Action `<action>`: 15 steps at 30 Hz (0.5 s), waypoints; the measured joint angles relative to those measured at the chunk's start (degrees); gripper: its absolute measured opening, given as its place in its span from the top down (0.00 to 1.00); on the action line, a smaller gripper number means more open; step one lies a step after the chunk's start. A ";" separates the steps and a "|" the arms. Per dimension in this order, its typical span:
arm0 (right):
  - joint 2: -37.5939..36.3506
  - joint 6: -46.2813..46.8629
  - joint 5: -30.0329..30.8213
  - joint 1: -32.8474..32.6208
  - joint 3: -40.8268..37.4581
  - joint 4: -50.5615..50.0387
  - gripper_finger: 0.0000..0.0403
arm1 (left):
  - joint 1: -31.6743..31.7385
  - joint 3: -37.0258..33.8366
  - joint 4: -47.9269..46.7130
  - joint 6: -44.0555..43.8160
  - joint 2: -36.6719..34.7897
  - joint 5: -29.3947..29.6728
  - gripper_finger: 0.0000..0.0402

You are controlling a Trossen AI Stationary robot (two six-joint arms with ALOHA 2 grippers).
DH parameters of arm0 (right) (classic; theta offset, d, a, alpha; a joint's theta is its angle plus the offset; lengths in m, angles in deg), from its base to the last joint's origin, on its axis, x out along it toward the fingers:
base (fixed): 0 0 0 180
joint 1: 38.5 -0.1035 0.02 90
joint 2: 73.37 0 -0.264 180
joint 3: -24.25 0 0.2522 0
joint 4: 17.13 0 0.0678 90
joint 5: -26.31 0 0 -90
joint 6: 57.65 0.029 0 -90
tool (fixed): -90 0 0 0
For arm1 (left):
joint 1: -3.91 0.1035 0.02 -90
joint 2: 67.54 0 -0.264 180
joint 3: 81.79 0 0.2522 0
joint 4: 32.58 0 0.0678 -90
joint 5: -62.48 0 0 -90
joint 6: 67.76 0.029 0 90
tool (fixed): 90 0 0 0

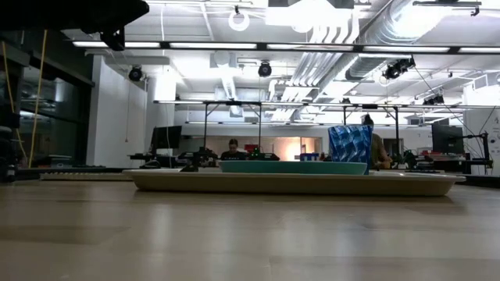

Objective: Pick and place plate/cup/fork/spoon on tray
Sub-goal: Adjust the blue plate

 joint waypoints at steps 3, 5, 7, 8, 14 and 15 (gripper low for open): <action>0.00 0.80 0.00 0.00 0.00 -0.02 1.00 | 0.00 0.00 0.00 0.00 0.00 0.00 1.00; 0.00 1.13 -0.02 0.00 0.00 -0.02 1.00 | 0.00 0.00 -0.24 0.00 0.00 0.00 1.00; 0.00 1.13 -0.02 0.00 0.00 -0.04 1.00 | 0.00 0.00 -0.56 0.00 0.00 0.00 1.00; 0.00 1.17 -0.02 0.00 0.00 -0.12 1.00 | 0.00 0.00 -0.70 -0.03 0.00 0.01 1.00; 0.00 5.26 0.19 1.62 0.00 -2.88 1.00 | 0.00 0.00 -1.10 -0.32 0.00 0.14 1.00; 0.00 5.86 0.39 2.42 0.00 -2.72 1.00 | 0.00 0.00 -1.02 -0.37 0.00 0.39 1.00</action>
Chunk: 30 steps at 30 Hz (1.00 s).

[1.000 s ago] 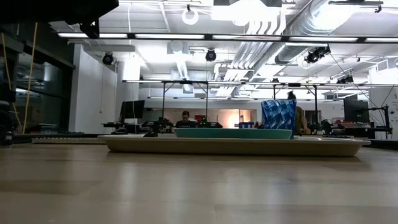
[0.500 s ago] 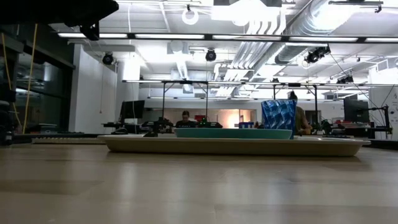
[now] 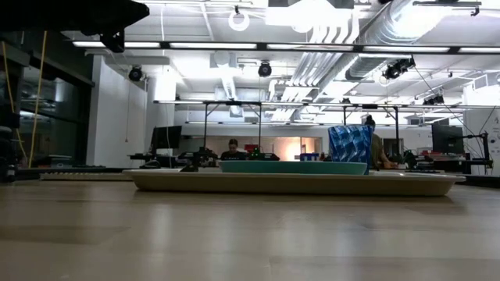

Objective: Pick and place plate/cup/fork/spoon on tray
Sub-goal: Adjust the blue plate

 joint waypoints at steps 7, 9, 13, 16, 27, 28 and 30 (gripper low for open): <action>2.50 -8.78 1.59 9.09 -2.66 15.74 1.00 | 0.00 0.00 1.20 -0.68 0.00 3.08 1.00; 4.07 -16.55 -2.73 13.25 -5.42 27.48 1.00 | 0.00 0.00 1.30 -1.32 0.00 3.39 1.00; 9.61 -27.59 -18.13 22.88 -9.91 53.01 1.00 | 0.00 0.00 1.43 -1.81 0.00 3.41 1.00; 16.45 -30.36 -28.24 29.60 -8.23 61.03 1.00 | -0.02 0.00 1.50 -2.66 0.00 3.41 1.00; 41.76 -34.44 -33.72 43.19 12.67 37.40 1.00 | -0.02 0.00 1.96 -3.52 0.00 3.39 1.00; 43.30 -34.48 -33.84 43.87 13.17 37.29 1.00 | -0.01 0.00 1.96 -3.89 0.00 3.39 1.00; 46.08 -34.48 -34.38 44.85 13.58 38.02 1.00 | -0.02 0.00 1.96 -4.57 0.00 3.39 1.00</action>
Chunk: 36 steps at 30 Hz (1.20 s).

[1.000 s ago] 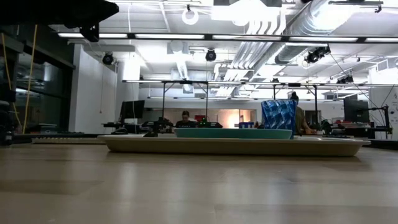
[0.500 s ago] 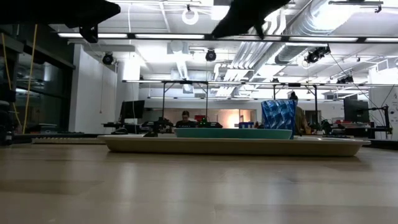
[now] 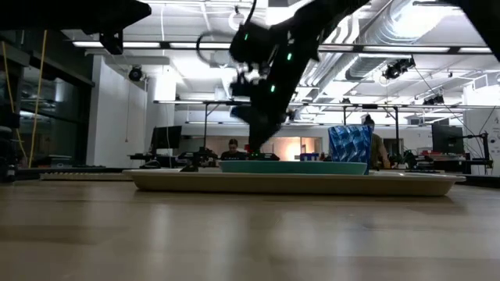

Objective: Pick and place plate/cup/fork/spoon on tray
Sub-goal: Adjust the blue plate

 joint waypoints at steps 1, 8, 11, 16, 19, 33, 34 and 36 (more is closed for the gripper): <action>1.21 -0.02 -0.58 0.43 0.13 0.48 1.00 | 0.00 0.00 0.00 -0.02 0.00 0.00 1.00; 5.74 0.02 -2.45 2.17 0.14 5.89 1.00 | 0.00 0.00 -0.02 -0.04 0.00 0.00 1.00; 5.83 0.08 -1.98 2.47 0.15 7.27 1.00 | 0.00 0.00 -0.02 -0.03 0.00 -0.02 1.00; 5.92 0.04 -1.64 3.27 0.16 9.41 1.00 | 0.00 0.00 -0.02 -0.07 0.00 -0.02 1.00; 5.94 0.09 -1.65 3.83 0.16 9.80 1.00 | 0.00 0.00 -0.02 -0.22 0.00 -0.02 1.00; 5.94 -0.14 -6.51 4.46 0.16 6.28 1.00 | 0.00 0.00 -0.02 -0.16 0.00 -0.04 1.00; 5.94 -0.33 -6.95 4.10 0.16 4.80 1.00 | 0.00 0.00 -0.02 -0.14 0.00 -0.04 1.00; 5.94 -0.46 -6.81 3.26 0.16 1.33 1.00 | 0.00 0.00 -0.02 -0.22 0.00 -0.04 1.00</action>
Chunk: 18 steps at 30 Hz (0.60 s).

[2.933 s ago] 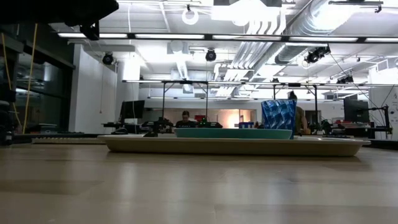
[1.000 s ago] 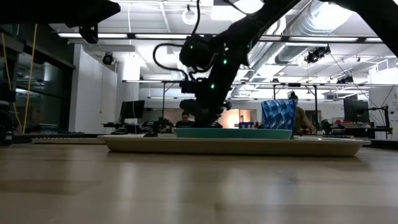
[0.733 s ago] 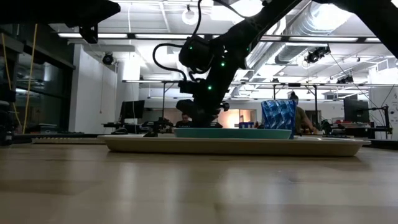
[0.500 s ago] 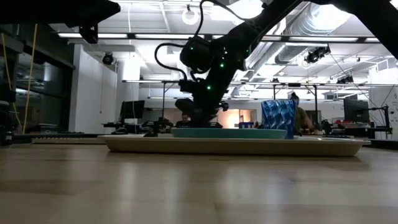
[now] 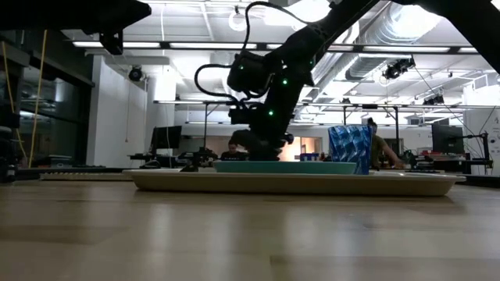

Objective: Pick and place plate/cup/fork/spoon on tray
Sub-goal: Adjust the blue plate

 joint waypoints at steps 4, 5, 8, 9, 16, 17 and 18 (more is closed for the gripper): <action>-0.32 -0.47 0.38 -1.52 0.26 -6.28 1.00 | 0.02 0.00 -0.02 -0.46 0.00 -0.02 1.00; -0.40 -0.48 0.59 -1.87 0.31 -7.71 1.00 | 0.02 0.00 -0.02 -0.46 0.00 -0.05 1.00; -0.50 -0.46 1.59 -2.87 0.28 -11.07 1.00 | 0.01 0.00 -0.04 -0.82 0.00 -0.11 1.00; -0.48 -0.46 1.86 -3.15 0.28 -11.71 1.00 | 0.00 0.00 -0.04 -0.87 0.00 -0.11 1.00; -2.70 -1.02 2.03 -4.13 -0.26 -12.87 1.00 | 0.00 0.02 -0.02 -0.88 0.00 -0.09 1.00; -3.42 -1.06 1.88 -4.14 -0.33 -12.04 1.00 | 0.01 0.02 -0.02 -0.87 0.00 -0.09 1.00; -4.42 -1.10 1.86 -4.15 -0.29 -10.21 1.00 | 0.00 0.02 -0.01 -0.87 0.00 -0.09 1.00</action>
